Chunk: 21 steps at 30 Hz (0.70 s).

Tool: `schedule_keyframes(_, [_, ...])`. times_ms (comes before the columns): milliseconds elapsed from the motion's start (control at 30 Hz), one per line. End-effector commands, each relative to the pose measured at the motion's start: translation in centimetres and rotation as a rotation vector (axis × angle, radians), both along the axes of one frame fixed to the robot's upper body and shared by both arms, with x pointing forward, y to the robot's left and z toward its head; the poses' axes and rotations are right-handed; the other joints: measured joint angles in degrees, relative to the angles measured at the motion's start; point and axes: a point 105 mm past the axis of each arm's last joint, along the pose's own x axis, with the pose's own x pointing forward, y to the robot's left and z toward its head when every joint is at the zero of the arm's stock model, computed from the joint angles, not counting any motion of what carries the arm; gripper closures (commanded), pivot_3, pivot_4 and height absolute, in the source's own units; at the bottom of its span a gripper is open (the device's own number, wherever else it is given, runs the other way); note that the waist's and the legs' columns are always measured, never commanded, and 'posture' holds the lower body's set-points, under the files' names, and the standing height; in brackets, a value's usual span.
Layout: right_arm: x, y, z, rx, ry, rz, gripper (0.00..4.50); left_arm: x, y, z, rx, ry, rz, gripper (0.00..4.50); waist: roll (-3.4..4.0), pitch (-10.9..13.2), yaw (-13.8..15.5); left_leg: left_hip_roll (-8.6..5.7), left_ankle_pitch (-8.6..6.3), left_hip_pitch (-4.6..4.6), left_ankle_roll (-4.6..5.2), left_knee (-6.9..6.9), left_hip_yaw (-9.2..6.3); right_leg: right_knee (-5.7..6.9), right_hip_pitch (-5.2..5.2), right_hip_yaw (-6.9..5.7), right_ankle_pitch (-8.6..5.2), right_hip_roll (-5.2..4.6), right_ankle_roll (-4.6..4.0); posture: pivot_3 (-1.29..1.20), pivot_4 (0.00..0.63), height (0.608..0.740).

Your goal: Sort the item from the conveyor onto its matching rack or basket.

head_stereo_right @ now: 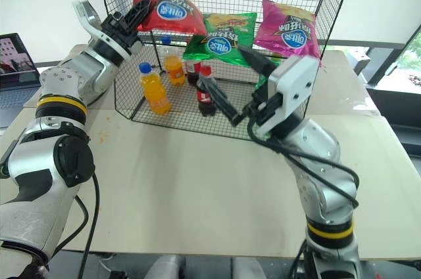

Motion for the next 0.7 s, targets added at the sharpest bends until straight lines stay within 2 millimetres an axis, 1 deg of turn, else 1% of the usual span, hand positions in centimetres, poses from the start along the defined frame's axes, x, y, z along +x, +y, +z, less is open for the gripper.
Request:
schedule_keyframes(33, [-0.7, 0.2, 1.3, 0.027, -0.071, -0.002, 0.0, 0.2, 0.7, 0.8, 0.006, 0.01, 0.039, 4.45, 0.0, 0.0, 0.1, 0.0, 0.0, 0.01, 0.0, 0.01, -0.02, 0.04, 0.02, -0.02, 0.0, 0.0, 0.0, 0.0, 0.15, 0.74])
schedule_keyframes(100, [-0.8, 0.5, 1.3, 0.024, -0.073, 0.01, 0.0, 0.4, 0.7, 0.7, 0.01, 0.032, 0.048, 4.45, 0.0, 0.0, 0.24, 0.0, 0.0, -0.02, 0.0, 0.01, -0.06, 0.05, 0.02, -0.05, 0.0, -0.01, 0.0, 0.0, 0.15, 0.74])
schedule_keyframes(233, [-0.6, 0.7, 1.2, 0.023, -0.068, 0.016, 0.0, 0.8, 1.0, 1.5, -0.011, 0.055, 0.093, 4.45, 0.0, 0.0, 0.36, -0.03, 0.01, -0.02, 0.0, 0.04, -0.07, 0.09, 0.02, -0.06, 0.0, -0.04, 0.0, 0.0, 0.15, 0.74])
schedule_keyframes(333, [-0.5, 0.7, 1.0, 0.023, -0.064, 0.015, 0.0, 1.1, 1.7, 2.2, -0.043, 0.073, 0.144, 4.45, 0.0, 0.0, 0.37, -0.03, 0.01, -0.02, 0.0, 0.04, -0.09, 0.1, 0.02, -0.07, 0.0, -0.03, 0.0, 0.0, 0.15, 0.74])
schedule_keyframes(467, [-0.4, 0.8, 0.6, 0.013, -0.048, 0.017, 0.0, 2.0, 2.4, 1.6, -0.035, 0.16, 0.225, 4.45, 0.0, 0.0, 0.34, -0.03, 0.01, 0.02, 0.0, 0.03, -0.09, 0.14, 0.03, -0.07, 0.0, -0.03, 0.0, 0.0, 0.15, 0.74])
schedule_keyframes(633, [-0.5, 0.9, 0.4, 0.012, -0.044, 0.017, 0.0, 2.4, 1.9, 2.1, -0.011, 0.18, 0.254, 4.45, 0.0, 0.0, 0.37, -0.04, 0.01, 0.01, -0.01, 0.04, -0.09, 0.15, 0.03, -0.08, 0.0, -0.03, 0.0, 0.0, 0.15, 0.74])
schedule_keyframes(700, [-0.5, 0.9, 0.4, 0.012, -0.044, 0.016, 0.0, 2.5, 1.8, 2.0, -0.004, 0.194, 0.265, 4.45, 0.0, 0.0, 0.41, -0.04, 0.02, 0.0, -0.01, 0.04, -0.09, 0.16, 0.03, -0.09, 0.0, -0.04, 0.0, 0.0, 0.15, 0.74])
